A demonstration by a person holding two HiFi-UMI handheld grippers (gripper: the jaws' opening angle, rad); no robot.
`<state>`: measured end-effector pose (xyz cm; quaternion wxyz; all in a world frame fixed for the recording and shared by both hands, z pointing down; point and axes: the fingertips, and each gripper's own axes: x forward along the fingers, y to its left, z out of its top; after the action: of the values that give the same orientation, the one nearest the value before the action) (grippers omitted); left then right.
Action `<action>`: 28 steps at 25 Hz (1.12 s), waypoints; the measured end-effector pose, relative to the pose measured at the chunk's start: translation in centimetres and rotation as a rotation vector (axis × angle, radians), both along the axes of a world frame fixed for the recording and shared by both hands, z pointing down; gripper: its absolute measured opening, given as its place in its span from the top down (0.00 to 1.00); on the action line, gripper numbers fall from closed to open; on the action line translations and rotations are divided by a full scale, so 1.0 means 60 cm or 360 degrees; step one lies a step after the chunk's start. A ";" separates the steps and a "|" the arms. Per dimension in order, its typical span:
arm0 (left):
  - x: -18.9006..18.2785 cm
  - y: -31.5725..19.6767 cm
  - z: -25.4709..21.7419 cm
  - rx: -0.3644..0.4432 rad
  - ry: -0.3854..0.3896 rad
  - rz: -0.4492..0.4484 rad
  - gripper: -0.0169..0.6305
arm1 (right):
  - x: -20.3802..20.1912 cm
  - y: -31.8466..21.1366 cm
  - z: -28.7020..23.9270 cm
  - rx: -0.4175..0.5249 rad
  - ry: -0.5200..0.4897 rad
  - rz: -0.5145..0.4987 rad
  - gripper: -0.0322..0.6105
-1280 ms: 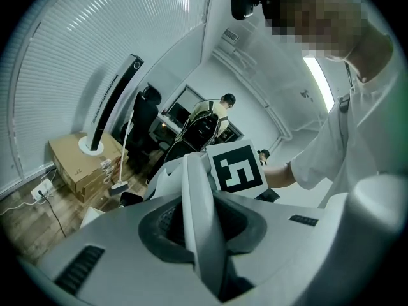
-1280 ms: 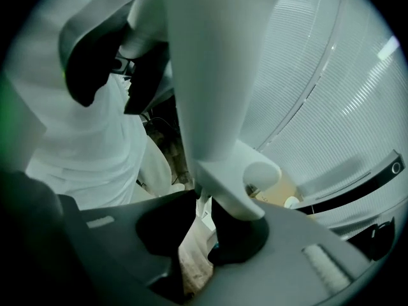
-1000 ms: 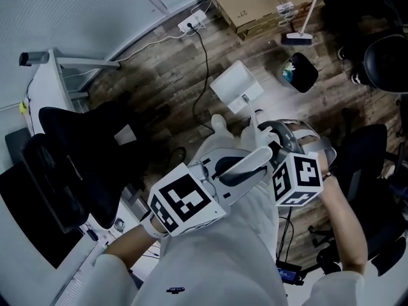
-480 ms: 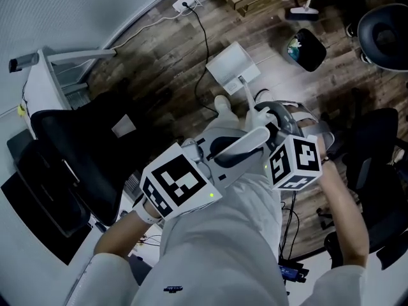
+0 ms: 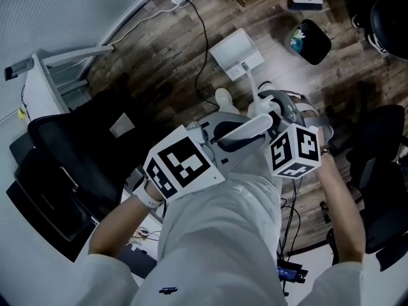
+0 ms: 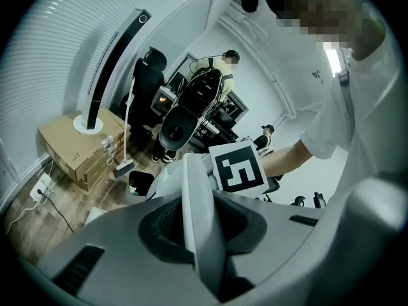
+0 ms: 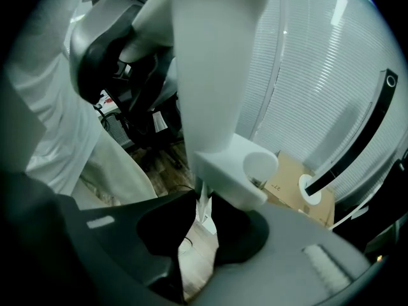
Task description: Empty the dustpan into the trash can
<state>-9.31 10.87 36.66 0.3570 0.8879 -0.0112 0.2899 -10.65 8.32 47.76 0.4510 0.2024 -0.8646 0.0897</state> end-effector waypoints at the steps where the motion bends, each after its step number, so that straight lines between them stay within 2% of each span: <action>1: 0.006 -0.005 0.008 0.0001 -0.0007 0.0006 0.88 | 0.005 -0.005 0.008 -0.0002 -0.0002 0.0011 0.82; 17: 0.108 -0.077 0.104 0.0028 -0.0080 0.0054 0.87 | 0.106 -0.072 0.100 -0.0059 -0.0007 0.0123 0.82; 28: 0.163 -0.119 0.167 0.0030 -0.0137 0.0122 0.87 | 0.164 -0.110 0.163 -0.0125 -0.0006 0.0140 0.82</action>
<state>0.48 3.70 46.69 0.3363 0.8777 0.0047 0.3412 -0.78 1.72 57.51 0.4527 0.2221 -0.8515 0.1437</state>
